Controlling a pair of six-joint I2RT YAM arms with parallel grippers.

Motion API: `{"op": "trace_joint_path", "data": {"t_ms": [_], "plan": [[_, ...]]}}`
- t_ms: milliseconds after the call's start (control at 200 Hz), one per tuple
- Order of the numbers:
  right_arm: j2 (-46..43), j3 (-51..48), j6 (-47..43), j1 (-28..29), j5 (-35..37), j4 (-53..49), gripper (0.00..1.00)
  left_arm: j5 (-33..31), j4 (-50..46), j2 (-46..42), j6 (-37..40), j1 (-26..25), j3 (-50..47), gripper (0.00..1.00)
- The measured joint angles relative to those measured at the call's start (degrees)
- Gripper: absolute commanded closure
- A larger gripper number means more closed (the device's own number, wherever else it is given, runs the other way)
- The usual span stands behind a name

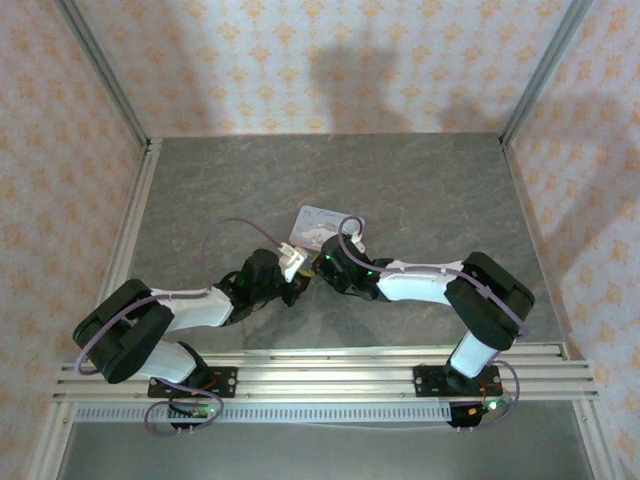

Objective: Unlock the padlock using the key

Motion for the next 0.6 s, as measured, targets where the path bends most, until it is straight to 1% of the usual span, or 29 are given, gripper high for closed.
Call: {"op": "trace_joint_path", "data": {"t_ms": [145, 365, 490, 540, 580, 600], "plan": [[0.0, 0.2, 1.4, 0.0, -1.0, -2.3, 1.0, -7.8, -1.7, -0.3, 5.6, -4.6, 0.2, 1.0], [-0.2, 0.2, 3.0, -1.2, -2.9, -2.1, 1.0, -22.0, -2.5, -1.7, 13.0, -11.9, 0.0, 1.0], [-0.4, -0.4, 3.6, -1.9, -3.4, -1.7, 1.0, -25.6, -4.6, -1.2, 14.6, -14.0, 0.5, 1.0], [-0.8, -1.0, 3.6, -2.1, -3.4, -1.4, 1.0, -26.3, -5.7, -1.2, 14.5, -14.1, 0.9, 0.77], [-1.0, -1.5, 3.6, -2.2, -3.4, -1.2, 1.0, -26.5, -6.5, -1.3, 13.9, -14.1, 1.2, 0.66], [-1.2, -1.7, 3.6, -2.2, -3.3, -1.3, 1.0, -26.5, -6.9, -1.4, 13.5, -14.0, 1.2, 0.62]]}}
